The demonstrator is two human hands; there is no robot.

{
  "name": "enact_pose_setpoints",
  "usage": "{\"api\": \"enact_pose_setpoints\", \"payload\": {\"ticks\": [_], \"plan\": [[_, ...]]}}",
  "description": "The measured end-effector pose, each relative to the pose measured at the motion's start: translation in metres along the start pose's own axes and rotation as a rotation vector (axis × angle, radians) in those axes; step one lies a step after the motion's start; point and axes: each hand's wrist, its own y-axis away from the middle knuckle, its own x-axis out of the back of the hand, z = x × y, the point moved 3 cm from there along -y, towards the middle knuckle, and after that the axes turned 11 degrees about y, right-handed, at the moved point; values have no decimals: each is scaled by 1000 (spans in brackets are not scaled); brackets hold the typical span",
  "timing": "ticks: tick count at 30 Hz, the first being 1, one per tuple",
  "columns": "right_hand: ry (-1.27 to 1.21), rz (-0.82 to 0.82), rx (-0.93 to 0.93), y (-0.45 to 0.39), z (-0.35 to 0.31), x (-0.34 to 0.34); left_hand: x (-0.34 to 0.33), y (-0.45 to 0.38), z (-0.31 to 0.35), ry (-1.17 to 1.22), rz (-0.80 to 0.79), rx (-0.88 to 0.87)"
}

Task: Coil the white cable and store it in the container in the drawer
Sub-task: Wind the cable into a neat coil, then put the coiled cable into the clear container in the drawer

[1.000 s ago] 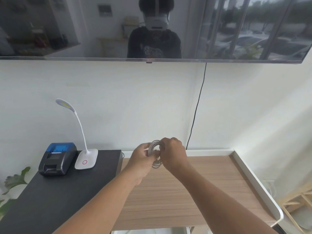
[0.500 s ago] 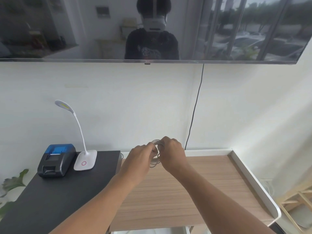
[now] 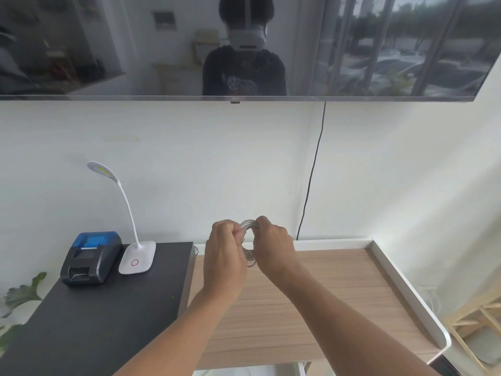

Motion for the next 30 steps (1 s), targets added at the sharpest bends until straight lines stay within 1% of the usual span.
{"api": "enact_pose_setpoints", "payload": {"ticks": [3, 4, 5, 6, 7, 8, 10, 11, 15, 16, 18, 19, 21, 24, 27, 28, 30], "plan": [[11, -44, -22, 4, 3, -1, 4, 5, 4, -274, -58, -347], [20, -66, -28, 5, 4, -2, 5, 5, 1, -331, -100, -432], [31, -85, -37, 6, 6, -3, 7, 5, -4, -361, -143, -487], [40, -98, -47, 7, 7, -4, 8, 4, -9, -363, -184, -503], [46, -106, -54, 9, 8, -4, 8, 3, -13, -340, -219, -465], [42, -110, -56, 10, 9, -6, 8, 4, -15, -276, -240, -357], [-22, -111, -59, 16, 10, -10, 4, 7, -17, -51, -197, -19], [-81, -106, -67, 19, 10, -12, 1, 10, -18, 63, -133, 144], [-273, -43, -65, 30, 13, -23, -10, 20, -28, 475, 227, 728], [-336, -47, -68, 34, 15, -26, -11, 24, -32, 587, 289, 871], [-498, -81, -82, 43, 21, -33, -14, 39, -39, 752, 338, 1093], [-585, -113, -107, 49, 24, -38, -15, 47, -42, 798, 328, 1152], [-752, -198, -221, 62, 32, -50, -18, 64, -50, 869, 314, 1201], [-975, -306, -381, 80, 38, -65, -19, 81, -61, 899, 315, 1173], [-1211, -383, -445, 91, 39, -75, -19, 92, -68, 789, 313, 1086], [-1250, -377, -479, 93, 40, -77, -18, 94, -71, 718, 298, 1043], [-1237, -352, -561, 97, 43, -81, -15, 98, -74, 552, 231, 927]]}}
